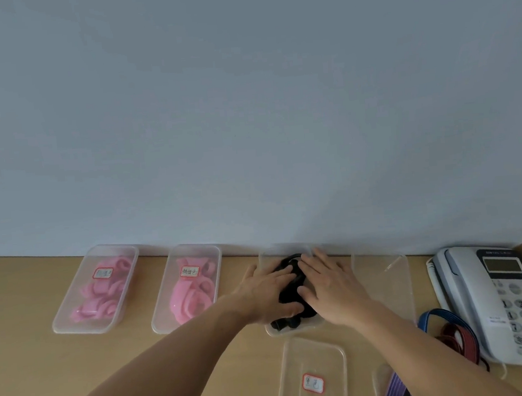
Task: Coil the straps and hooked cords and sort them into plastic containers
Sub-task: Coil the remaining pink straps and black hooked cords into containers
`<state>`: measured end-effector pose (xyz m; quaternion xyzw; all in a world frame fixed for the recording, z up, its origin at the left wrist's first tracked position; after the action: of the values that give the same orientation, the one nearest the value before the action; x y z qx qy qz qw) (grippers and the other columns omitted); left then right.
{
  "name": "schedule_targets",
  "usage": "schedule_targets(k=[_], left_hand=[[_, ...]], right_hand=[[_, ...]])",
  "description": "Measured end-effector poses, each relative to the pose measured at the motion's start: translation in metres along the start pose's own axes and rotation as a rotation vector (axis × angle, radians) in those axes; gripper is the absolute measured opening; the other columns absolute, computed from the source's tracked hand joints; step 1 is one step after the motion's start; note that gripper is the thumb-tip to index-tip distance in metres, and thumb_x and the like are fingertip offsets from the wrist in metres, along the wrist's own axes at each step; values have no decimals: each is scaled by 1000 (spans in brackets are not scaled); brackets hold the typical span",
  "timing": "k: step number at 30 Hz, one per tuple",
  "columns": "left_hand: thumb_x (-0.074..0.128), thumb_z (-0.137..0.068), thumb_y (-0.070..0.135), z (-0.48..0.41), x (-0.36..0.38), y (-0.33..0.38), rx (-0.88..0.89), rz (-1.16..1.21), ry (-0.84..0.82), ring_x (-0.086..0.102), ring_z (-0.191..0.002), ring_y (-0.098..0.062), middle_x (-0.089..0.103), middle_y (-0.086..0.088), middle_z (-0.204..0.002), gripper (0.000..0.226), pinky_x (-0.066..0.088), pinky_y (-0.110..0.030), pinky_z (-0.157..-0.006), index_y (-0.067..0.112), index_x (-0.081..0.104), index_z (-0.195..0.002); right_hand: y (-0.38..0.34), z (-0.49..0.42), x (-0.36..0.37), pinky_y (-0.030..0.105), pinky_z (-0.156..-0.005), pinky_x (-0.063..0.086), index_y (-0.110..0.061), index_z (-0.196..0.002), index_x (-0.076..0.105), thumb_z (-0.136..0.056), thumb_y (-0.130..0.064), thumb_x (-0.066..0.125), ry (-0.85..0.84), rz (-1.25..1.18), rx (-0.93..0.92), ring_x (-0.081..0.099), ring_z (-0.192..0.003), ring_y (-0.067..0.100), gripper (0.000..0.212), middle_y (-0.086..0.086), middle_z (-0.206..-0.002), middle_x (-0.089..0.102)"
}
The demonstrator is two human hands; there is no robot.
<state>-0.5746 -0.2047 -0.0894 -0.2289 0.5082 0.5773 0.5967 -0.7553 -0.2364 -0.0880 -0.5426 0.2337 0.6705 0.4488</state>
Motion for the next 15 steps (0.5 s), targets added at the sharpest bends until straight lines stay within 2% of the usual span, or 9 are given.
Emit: schedule_targets(k=[6, 15], left_hand=[[49, -87, 65, -2, -10, -4, 32, -19, -6, 6, -149, -10, 24, 11, -162, 73, 14, -47, -118, 28, 36, -149], [46, -81, 67, -2, -2, 5, -47, 59, 117, 4, -151, -18, 22, 8, -160, 90, 10, -47, -122, 24, 17, -155]], right_hand=[[-2, -1, -2, 45, -119, 15, -23, -154, 23, -97, -50, 35, 11, -20, 6, 1, -151, 12, 64, -8, -163, 15], [-11, 0, -10, 42, -120, 15, -19, -152, 26, -95, -53, 43, 105, -4, -20, -2, -151, 17, 68, -6, -162, 16]])
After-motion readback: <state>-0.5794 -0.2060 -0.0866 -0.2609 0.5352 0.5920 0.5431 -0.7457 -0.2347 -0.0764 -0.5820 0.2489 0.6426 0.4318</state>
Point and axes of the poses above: each hand's wrist, its own z-axis away from the middle knuckle, its own x-axis out of the palm, y = z × x, the point moved 1 cm from there along -z, towards the middle knuckle
